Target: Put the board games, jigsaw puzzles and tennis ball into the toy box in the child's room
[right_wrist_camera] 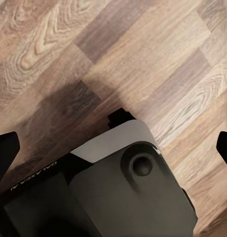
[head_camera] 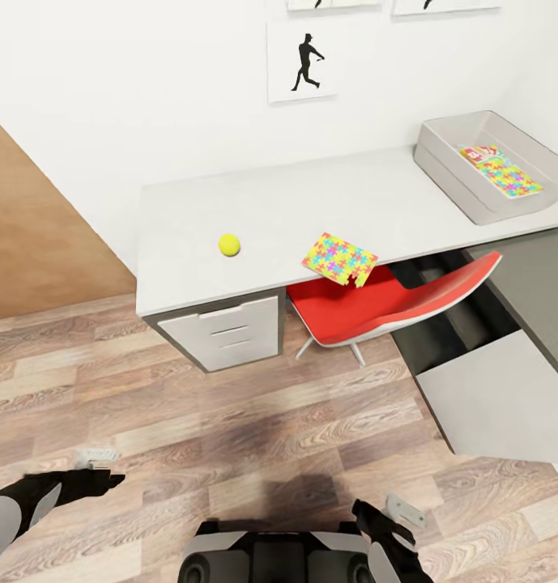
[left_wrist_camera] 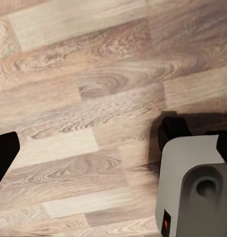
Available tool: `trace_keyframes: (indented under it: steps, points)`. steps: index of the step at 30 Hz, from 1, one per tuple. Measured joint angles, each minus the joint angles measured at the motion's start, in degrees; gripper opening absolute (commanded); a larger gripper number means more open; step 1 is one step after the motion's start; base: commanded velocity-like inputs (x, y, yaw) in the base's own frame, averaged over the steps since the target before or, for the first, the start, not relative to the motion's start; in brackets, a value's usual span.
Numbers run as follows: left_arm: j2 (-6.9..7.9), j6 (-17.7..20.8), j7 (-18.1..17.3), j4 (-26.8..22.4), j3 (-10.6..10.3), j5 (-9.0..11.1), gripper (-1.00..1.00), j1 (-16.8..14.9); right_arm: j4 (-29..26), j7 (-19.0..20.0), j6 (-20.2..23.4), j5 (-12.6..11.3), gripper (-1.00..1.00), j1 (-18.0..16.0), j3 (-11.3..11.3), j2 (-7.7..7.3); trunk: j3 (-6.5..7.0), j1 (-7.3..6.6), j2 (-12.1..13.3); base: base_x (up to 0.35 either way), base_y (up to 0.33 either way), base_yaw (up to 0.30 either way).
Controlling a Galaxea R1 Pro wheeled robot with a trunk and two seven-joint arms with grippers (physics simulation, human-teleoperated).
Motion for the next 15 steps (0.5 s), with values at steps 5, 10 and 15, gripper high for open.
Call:
trace_keyframes:
  steps: [5, 10, 15]
  points:
    - [-2.25, -0.8, 6.5, 0.0, 0.0, 1.5, 1.00, 1.3, 0.7, 0.1, -1.2, 0.1, 1.00, 0.7, -0.1, -0.05, 0.47, 0.00, 0.0, 0.000, 0.000, 0.000]
    - [-2.57, -0.8, 7.4, -0.1, 0.0, 1.7, 1.00, 1.5, 0.7, 0.1, -1.3, 0.1, 1.00, 0.9, -0.2, -0.08, 0.94, 0.00, 0.0, 0.000, 0.000, 0.000]
    - [-3.68, -0.9, 7.6, -0.2, 0.2, 1.8, 1.00, 1.5, 0.4, 0.3, -1.1, -0.3, 1.00, 1.0, -0.7, -0.52, 1.42, 0.00, 0.0, 0.000, 0.000, 0.000]
